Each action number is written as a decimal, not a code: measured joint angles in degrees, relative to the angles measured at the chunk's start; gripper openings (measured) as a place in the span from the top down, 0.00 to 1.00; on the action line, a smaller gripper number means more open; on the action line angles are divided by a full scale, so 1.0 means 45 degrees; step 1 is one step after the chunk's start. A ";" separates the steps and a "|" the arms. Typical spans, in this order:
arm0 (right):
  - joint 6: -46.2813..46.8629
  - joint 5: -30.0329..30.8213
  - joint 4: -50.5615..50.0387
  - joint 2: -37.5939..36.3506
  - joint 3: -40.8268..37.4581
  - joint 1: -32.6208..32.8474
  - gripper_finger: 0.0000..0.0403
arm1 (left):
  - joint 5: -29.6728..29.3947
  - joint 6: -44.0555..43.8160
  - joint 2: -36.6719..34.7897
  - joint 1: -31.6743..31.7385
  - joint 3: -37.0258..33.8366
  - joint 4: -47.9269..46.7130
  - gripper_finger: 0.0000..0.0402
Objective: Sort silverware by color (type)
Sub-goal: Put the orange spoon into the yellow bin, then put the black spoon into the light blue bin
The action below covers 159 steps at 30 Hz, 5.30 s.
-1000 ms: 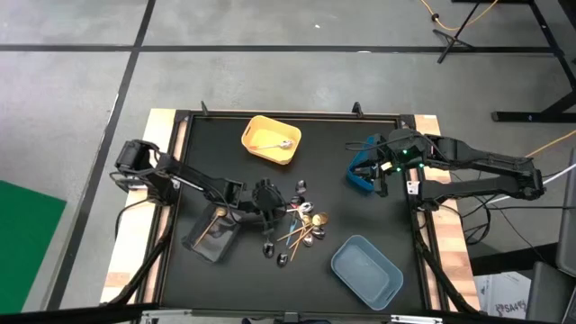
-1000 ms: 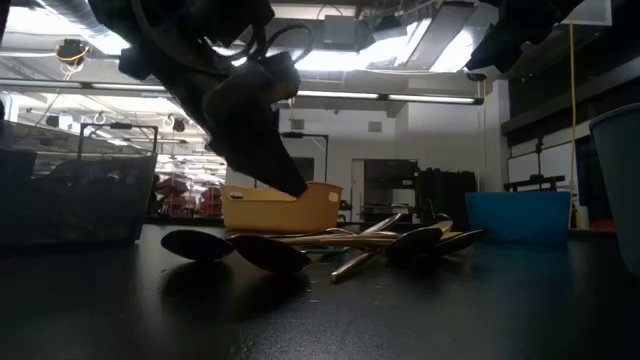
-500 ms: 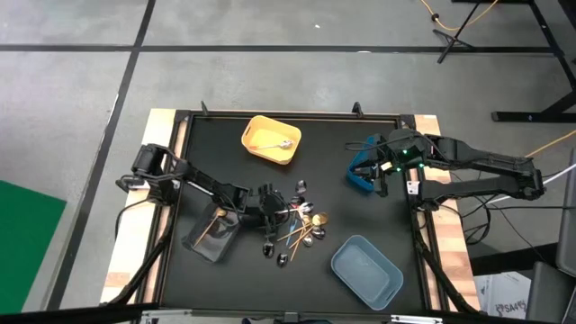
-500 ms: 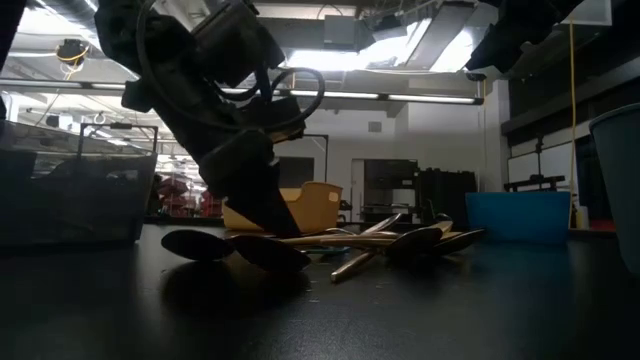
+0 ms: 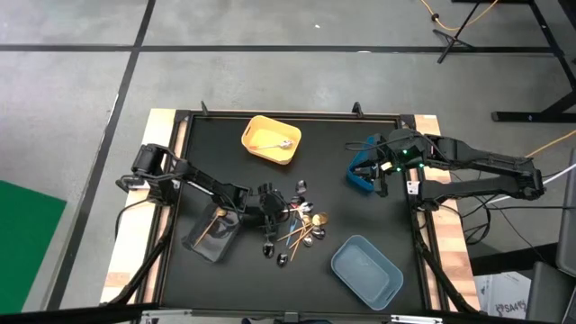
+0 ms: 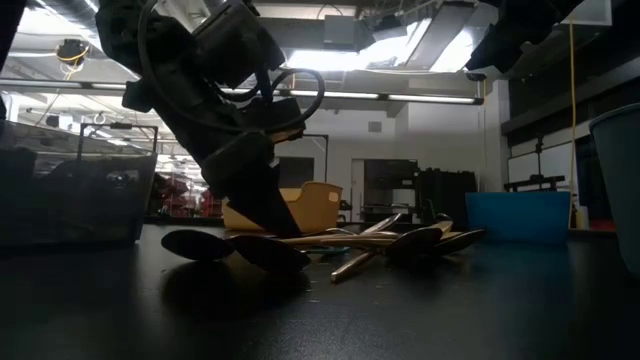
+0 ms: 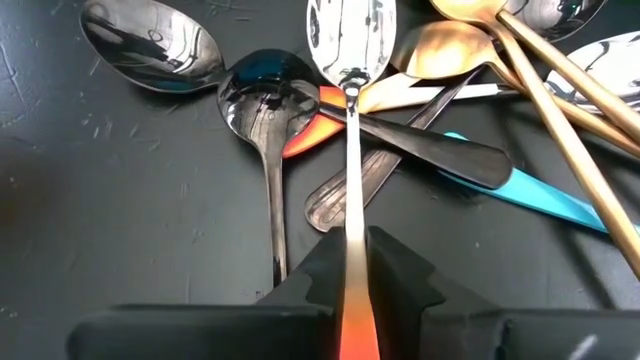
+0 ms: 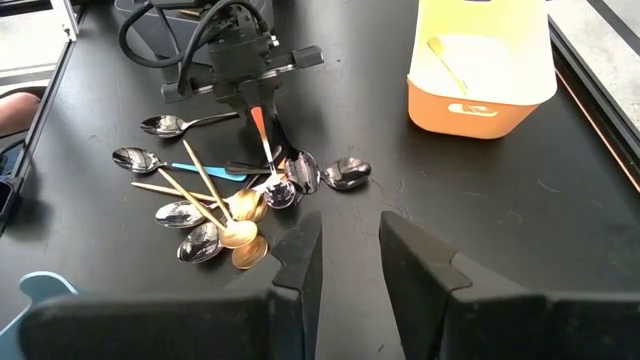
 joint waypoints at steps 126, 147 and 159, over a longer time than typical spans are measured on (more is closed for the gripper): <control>-0.0049 0.0005 0.0463 0.1699 0.0004 0.0000 0.77 | 0.1855 0.8622 -0.4899 0.8781 0.0857 -0.4281 0.95; -0.0042 -0.0437 0.3331 0.4037 0.0004 0.0005 0.77 | 0.1445 0.8649 -0.2463 0.8748 0.0855 -0.3717 0.90; -0.0044 -0.0821 0.3815 0.5352 0.0002 0.0010 0.77 | 0.1434 0.8630 -0.2466 0.8748 0.0855 -0.3651 0.89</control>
